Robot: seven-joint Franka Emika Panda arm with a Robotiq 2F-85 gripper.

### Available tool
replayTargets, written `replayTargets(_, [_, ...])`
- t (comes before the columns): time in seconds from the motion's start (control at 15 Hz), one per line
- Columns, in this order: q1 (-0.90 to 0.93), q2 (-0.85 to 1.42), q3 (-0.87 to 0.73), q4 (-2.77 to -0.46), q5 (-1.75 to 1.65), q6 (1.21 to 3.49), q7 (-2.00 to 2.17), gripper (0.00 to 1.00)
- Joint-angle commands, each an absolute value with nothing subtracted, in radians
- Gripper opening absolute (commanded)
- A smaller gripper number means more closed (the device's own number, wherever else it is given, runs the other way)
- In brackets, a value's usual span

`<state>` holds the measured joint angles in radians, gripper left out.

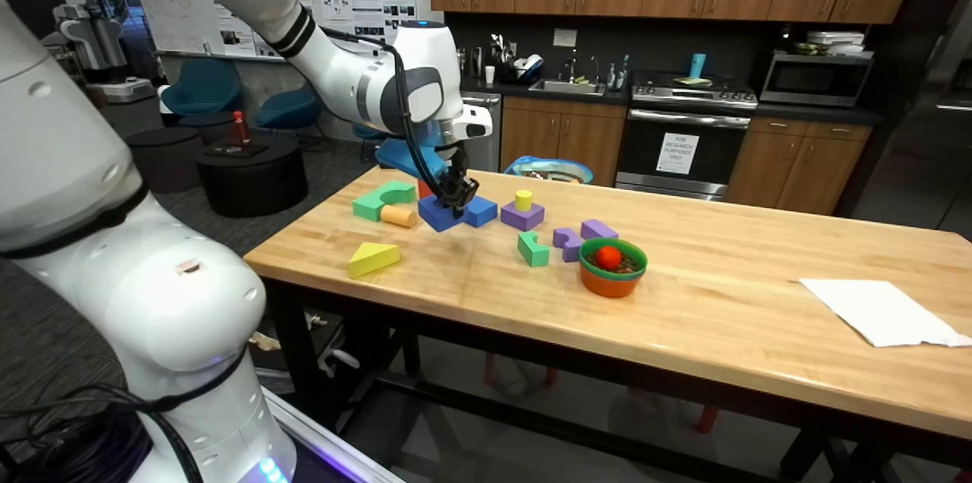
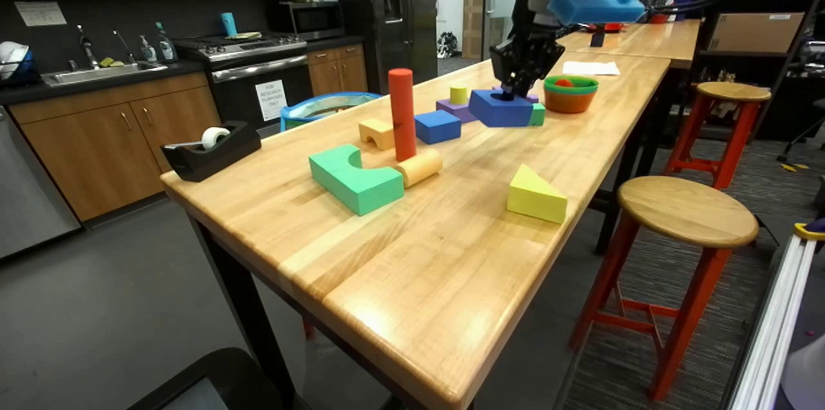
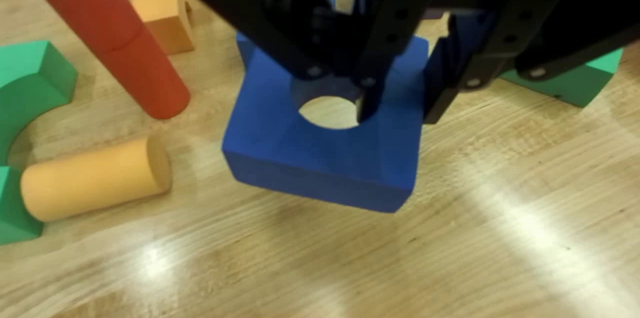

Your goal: Pick up the blue block on the left, move it to the right and then put the orange cylindrical block in the center of the blue block

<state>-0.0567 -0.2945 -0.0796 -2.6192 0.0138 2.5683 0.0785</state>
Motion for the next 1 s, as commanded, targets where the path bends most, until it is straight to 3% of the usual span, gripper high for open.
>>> replayTargets(0.0, [-0.089,-0.316,-0.118,-2.614,0.037,2.536,0.028,0.06])
replayTargets(0.8, [-0.140,-0.242,-0.111,-2.570,-0.065,2.479,0.034,0.06])
replayTargets(0.87, [-0.139,-0.234,-0.108,-2.567,-0.070,2.476,0.037,0.50])
replayTargets(0.93, [-0.139,-0.226,-0.106,-2.564,-0.077,2.478,0.040,0.51])
